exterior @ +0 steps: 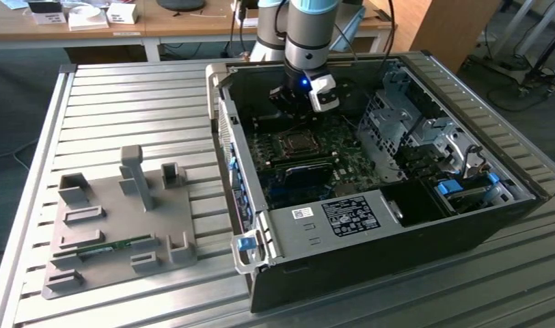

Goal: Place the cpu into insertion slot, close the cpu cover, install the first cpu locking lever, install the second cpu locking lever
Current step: 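Install the first cpu locking lever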

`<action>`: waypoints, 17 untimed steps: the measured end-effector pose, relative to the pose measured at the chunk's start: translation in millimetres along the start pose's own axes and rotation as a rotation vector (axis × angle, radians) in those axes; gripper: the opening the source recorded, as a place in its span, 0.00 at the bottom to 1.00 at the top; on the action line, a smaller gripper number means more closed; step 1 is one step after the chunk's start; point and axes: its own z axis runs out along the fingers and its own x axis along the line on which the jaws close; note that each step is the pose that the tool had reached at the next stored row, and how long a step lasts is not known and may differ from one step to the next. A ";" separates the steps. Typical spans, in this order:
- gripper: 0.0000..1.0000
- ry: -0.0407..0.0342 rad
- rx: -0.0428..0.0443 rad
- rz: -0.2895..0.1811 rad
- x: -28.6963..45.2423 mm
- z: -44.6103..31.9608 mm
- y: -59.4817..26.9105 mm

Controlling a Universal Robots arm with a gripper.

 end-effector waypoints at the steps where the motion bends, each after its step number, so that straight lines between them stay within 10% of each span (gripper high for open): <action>1: 0.11 -0.0004 0.0012 0.000 0.1 0.5 0.1; 17: 0.11 -0.0050 0.0163 -0.001 -1.4 6.4 2.1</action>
